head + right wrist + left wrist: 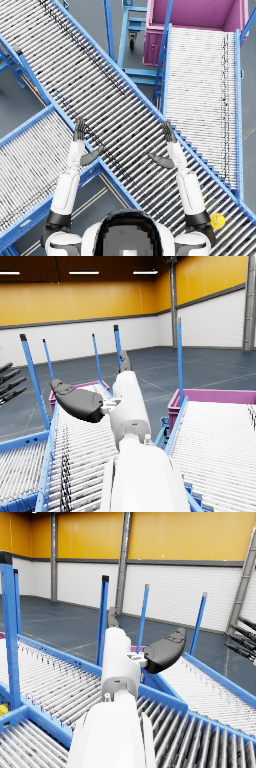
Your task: Pick up the oil and place it on the left assembly line, put the cola on the right, and keep Sprite still
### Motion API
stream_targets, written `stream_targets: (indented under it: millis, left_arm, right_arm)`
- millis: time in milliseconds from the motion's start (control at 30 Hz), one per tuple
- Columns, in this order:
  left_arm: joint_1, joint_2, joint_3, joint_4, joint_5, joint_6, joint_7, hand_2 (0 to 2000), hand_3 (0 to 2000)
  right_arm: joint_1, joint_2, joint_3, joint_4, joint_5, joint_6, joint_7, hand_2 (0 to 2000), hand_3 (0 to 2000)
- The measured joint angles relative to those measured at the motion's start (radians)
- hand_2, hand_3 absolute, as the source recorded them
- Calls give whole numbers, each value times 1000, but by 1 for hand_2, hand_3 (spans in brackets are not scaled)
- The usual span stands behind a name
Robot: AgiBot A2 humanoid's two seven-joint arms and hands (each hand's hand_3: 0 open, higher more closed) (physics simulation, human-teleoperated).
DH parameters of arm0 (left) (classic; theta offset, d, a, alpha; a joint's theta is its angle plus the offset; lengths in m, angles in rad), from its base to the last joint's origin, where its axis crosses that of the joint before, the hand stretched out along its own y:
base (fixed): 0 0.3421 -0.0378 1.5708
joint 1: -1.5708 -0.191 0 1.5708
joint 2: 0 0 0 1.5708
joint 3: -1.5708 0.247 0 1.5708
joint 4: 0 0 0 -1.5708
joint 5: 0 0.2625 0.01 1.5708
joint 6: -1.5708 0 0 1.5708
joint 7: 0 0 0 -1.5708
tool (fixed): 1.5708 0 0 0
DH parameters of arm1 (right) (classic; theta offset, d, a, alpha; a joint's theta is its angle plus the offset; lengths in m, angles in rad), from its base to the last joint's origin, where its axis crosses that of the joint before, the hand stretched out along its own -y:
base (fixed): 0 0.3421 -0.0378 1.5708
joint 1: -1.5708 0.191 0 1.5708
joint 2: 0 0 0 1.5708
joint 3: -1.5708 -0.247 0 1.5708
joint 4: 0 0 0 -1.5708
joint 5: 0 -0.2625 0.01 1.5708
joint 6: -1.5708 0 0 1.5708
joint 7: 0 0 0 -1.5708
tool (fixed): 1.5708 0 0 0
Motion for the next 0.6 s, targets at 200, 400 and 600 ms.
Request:
stream_targets:
  millis: [200,400,600]
  left_arm:
    - [0,0,0,0,0,0,0,0,0]
    - [0,0,0,0,0,0,0,0,0]
    - [0,0,0,0,0,0,0,0,0]
  right_arm:
    - [0,0,0,0,0,0,0,0,0]
    - [0,0,0,0,0,0,0,0,0]
    - [0,0,0,0,0,0,0,0,0]
